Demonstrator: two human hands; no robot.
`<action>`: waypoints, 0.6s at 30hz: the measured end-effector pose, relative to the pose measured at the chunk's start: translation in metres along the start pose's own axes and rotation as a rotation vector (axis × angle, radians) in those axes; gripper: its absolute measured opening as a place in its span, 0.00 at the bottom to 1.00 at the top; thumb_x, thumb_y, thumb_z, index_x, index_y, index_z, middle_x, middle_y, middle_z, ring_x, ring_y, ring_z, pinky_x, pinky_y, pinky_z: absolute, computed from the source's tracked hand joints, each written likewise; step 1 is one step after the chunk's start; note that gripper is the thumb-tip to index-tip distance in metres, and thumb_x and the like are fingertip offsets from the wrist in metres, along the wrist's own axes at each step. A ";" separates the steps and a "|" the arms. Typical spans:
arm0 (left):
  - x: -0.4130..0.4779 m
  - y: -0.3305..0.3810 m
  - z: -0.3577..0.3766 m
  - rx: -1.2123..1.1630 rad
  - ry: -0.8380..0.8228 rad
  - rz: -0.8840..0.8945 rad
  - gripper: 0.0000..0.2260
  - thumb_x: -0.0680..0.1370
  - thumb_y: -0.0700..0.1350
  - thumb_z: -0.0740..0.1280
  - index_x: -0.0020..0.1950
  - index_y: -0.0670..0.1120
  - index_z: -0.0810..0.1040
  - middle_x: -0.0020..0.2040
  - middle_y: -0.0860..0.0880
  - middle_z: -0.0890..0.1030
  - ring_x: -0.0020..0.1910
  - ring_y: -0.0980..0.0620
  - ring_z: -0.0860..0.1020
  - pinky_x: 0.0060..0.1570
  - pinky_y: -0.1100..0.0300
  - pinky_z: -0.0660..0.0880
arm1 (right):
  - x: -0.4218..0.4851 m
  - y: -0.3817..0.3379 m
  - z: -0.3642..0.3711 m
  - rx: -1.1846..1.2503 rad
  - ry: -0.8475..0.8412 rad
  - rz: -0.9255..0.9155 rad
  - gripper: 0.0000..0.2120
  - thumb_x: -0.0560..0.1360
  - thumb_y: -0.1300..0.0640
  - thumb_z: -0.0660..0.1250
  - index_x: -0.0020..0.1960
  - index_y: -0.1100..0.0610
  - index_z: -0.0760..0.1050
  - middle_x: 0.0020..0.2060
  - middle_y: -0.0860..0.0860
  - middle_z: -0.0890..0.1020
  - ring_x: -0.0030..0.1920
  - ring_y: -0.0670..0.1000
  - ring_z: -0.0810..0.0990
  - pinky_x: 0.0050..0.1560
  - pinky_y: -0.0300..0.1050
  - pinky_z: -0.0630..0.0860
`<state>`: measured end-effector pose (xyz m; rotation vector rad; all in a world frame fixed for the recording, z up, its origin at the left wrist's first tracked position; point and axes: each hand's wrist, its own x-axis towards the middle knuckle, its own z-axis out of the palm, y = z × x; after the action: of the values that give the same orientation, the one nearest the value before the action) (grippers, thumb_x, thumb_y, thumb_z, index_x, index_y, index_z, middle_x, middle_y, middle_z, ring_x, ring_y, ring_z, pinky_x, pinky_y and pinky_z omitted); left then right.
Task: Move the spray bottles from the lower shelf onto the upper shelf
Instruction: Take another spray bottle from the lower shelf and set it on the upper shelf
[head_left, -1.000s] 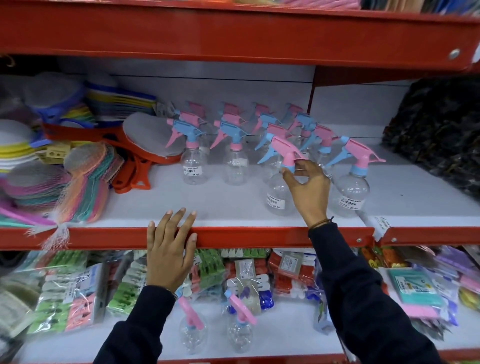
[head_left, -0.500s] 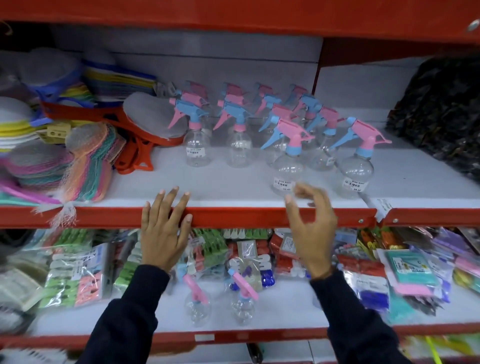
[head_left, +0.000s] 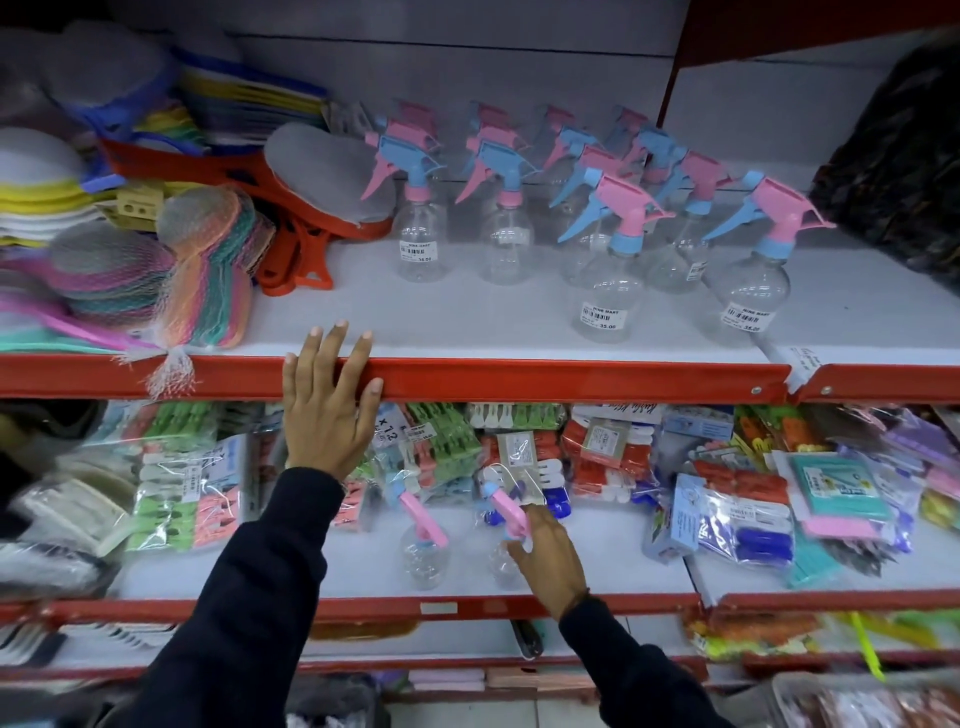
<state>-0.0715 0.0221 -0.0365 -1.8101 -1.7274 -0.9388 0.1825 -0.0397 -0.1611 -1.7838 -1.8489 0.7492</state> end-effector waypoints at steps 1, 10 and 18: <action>0.000 0.000 0.000 -0.003 0.004 0.003 0.20 0.80 0.53 0.52 0.71 0.50 0.64 0.71 0.44 0.67 0.73 0.46 0.56 0.74 0.57 0.39 | 0.002 -0.001 -0.001 -0.007 0.013 -0.008 0.15 0.72 0.56 0.69 0.56 0.60 0.72 0.54 0.56 0.78 0.53 0.56 0.77 0.50 0.46 0.74; 0.001 -0.001 0.001 -0.027 0.011 0.011 0.20 0.80 0.53 0.53 0.72 0.51 0.63 0.71 0.45 0.68 0.73 0.47 0.56 0.74 0.57 0.39 | -0.016 -0.062 -0.084 0.281 0.295 -0.271 0.12 0.68 0.52 0.73 0.45 0.41 0.71 0.40 0.45 0.76 0.40 0.42 0.74 0.38 0.39 0.73; 0.001 -0.002 0.000 -0.055 -0.011 0.010 0.21 0.80 0.55 0.50 0.71 0.51 0.64 0.70 0.46 0.68 0.73 0.47 0.57 0.74 0.55 0.42 | -0.004 -0.164 -0.181 0.452 0.684 -0.523 0.11 0.67 0.45 0.71 0.47 0.45 0.73 0.40 0.42 0.78 0.38 0.41 0.75 0.39 0.37 0.74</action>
<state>-0.0733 0.0235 -0.0361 -1.8604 -1.7136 -0.9835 0.1804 -0.0336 0.0831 -1.0147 -1.4231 0.2644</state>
